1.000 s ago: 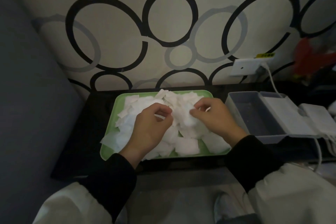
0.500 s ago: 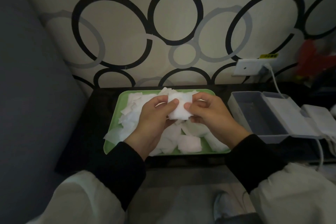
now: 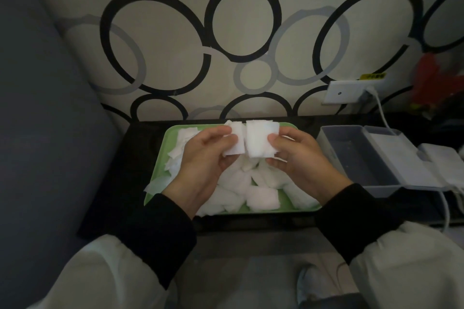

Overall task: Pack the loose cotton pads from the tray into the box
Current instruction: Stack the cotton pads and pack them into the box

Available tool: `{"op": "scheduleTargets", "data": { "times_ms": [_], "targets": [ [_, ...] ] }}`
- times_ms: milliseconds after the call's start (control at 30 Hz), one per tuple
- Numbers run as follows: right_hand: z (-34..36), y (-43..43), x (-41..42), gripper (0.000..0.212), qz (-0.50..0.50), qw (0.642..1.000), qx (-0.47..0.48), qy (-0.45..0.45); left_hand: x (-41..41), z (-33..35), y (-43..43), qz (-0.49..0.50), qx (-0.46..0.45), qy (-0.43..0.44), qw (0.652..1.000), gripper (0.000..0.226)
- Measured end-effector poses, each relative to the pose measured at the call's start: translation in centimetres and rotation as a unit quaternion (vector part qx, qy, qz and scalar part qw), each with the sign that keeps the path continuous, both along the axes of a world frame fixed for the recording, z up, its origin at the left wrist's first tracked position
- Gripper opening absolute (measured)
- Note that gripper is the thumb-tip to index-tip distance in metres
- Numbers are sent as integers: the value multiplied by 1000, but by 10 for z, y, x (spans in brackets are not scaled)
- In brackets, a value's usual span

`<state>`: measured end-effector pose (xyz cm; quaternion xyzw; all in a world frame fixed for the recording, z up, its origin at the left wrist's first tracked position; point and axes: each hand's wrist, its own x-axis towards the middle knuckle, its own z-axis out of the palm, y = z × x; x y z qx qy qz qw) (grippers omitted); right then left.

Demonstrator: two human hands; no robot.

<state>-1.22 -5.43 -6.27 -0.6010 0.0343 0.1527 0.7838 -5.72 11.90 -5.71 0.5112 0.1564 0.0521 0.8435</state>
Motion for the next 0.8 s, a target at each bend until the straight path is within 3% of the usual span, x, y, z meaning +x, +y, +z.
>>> {"op": "scheduleTargets", "data": {
  "times_ms": [167, 367, 567, 800],
  "targets": [
    [-1, 1, 1, 34, -18, 1000, -13, 20, -1, 5, 4, -10, -12, -30, 999, 36],
    [4, 12, -8, 27, 66, 997, -1, 38, -5, 3, 0, -84, 31, -31, 996, 26],
    [1, 17, -12, 26, 103, 994, -30, 15, -10, 2, 0, -78, 234, -39, 968, 17],
    [-1, 17, -14, 33, 132, 989, -63, -7, -10, 3, 0, -66, 292, -53, 953, 17]
  ]
}}
